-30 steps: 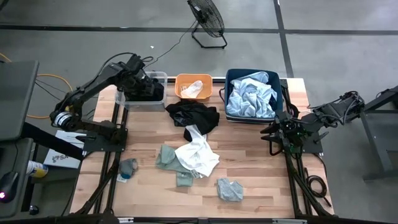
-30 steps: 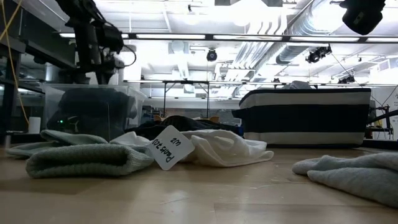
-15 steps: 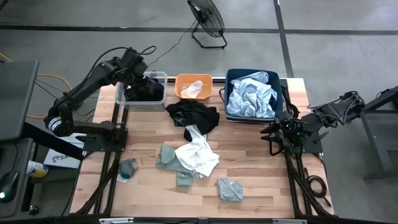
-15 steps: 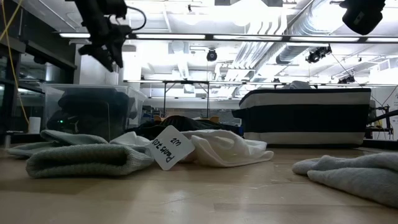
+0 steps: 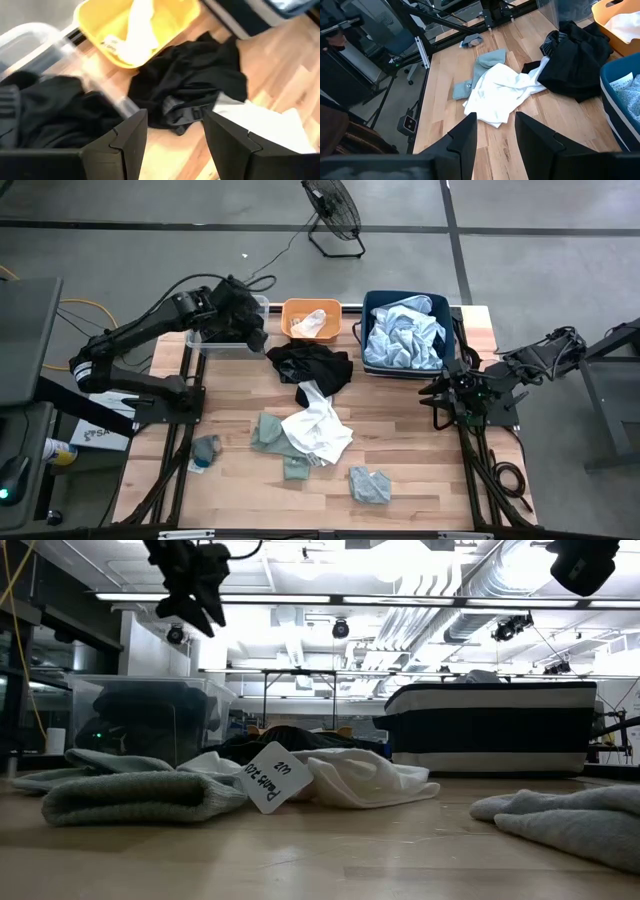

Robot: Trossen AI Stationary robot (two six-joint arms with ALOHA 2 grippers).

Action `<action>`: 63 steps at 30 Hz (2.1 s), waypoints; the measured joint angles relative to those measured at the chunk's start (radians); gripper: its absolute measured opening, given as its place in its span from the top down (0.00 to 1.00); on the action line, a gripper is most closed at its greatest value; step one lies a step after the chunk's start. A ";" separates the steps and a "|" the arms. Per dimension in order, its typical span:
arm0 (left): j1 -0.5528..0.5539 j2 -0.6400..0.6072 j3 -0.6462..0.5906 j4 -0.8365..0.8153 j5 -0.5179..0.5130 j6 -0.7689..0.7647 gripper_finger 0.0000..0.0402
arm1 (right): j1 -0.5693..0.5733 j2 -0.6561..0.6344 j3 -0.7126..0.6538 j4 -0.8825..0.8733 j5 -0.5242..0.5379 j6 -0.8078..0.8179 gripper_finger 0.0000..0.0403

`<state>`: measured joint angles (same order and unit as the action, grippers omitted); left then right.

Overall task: Pick & Place Cloths
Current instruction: Put the black underwear into the transparent bin

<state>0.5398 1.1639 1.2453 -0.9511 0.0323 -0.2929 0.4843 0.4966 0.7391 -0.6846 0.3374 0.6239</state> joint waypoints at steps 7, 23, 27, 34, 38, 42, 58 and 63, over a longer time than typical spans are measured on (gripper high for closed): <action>-0.153 0.000 -0.002 0.035 -0.057 -0.062 0.54 | 0.000 0.000 0.000 0.000 0.000 0.000 0.69; -0.419 0.167 -0.003 0.051 -0.229 -0.284 0.54 | 0.000 0.000 0.000 0.000 0.000 0.000 0.69; -0.444 0.255 -0.003 0.125 -0.233 -0.284 0.54 | 0.000 0.000 0.000 0.000 0.000 0.000 0.69; -0.455 0.358 -0.055 0.393 -0.255 -0.288 0.54 | 0.000 0.000 0.000 0.001 0.000 0.000 0.69; -0.440 0.424 -0.071 0.431 -0.254 -0.288 0.54 | 0.000 0.000 0.000 0.001 0.000 0.000 0.69; -0.417 0.491 -0.072 0.429 -0.268 -0.296 0.54 | 0.000 0.000 0.000 0.001 0.000 0.000 0.69; -0.400 0.589 -0.071 0.533 -0.373 -0.340 0.16 | 0.000 0.000 0.000 0.000 0.000 0.000 0.69; -0.362 0.604 -0.070 0.540 -0.428 -0.345 0.06 | 0.000 0.000 0.000 0.000 0.000 0.000 0.69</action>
<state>0.1781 1.7677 1.1750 -0.4107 -0.3957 -0.6380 0.4843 0.4965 0.7391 -0.6842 0.3374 0.6239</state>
